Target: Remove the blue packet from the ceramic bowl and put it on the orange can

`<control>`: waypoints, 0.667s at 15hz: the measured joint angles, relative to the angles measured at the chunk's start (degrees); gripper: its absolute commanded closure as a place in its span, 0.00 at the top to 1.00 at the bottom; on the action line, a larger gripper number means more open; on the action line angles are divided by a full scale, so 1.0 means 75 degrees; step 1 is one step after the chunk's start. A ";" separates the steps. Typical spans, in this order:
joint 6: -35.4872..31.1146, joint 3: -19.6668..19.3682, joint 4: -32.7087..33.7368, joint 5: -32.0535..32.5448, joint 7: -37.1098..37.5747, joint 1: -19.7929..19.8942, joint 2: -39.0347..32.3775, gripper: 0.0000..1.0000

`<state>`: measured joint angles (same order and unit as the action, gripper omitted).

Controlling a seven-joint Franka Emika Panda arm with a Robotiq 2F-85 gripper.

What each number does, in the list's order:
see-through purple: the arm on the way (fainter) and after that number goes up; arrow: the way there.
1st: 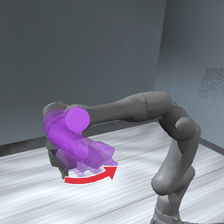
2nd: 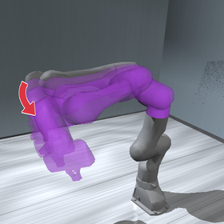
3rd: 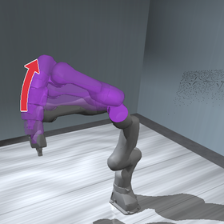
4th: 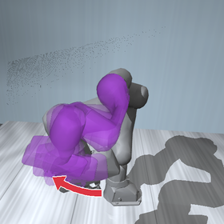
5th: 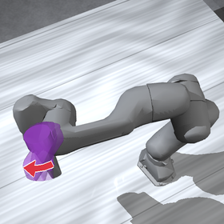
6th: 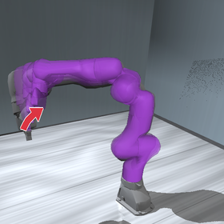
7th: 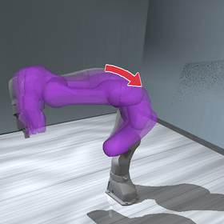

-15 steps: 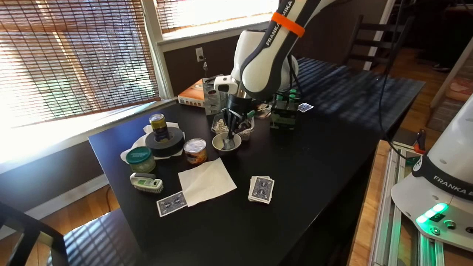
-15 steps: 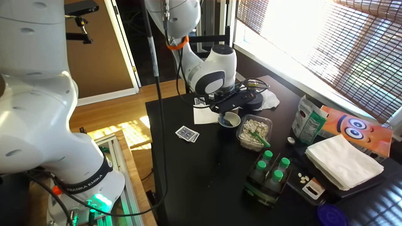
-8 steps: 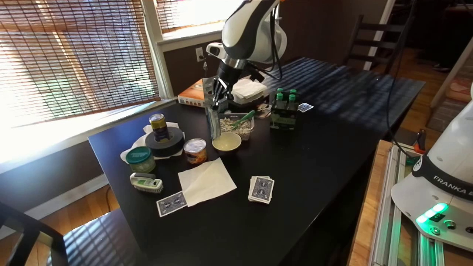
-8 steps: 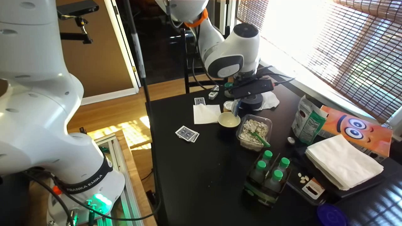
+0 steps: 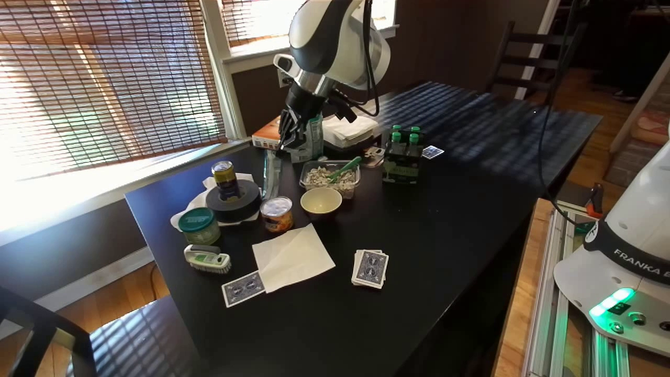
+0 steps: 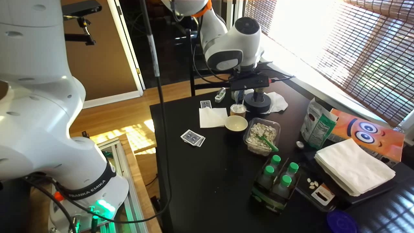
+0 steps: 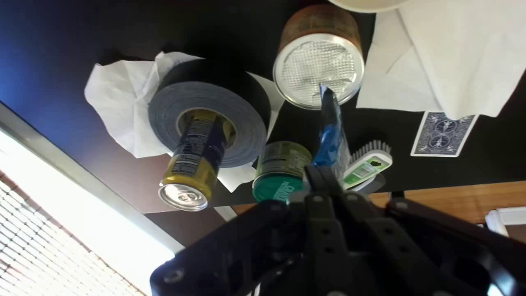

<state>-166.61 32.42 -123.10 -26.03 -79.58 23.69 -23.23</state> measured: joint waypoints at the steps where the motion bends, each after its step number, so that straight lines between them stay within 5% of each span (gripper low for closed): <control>1: -0.0037 0.0070 -0.0062 -0.0002 0.0001 -0.0057 -0.0065 0.00; 10: -0.1861 -0.0244 -0.0323 -0.0054 0.0674 -0.0374 -0.0353 0.00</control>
<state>-180.56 30.59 -125.53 -26.44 -74.53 20.88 -25.88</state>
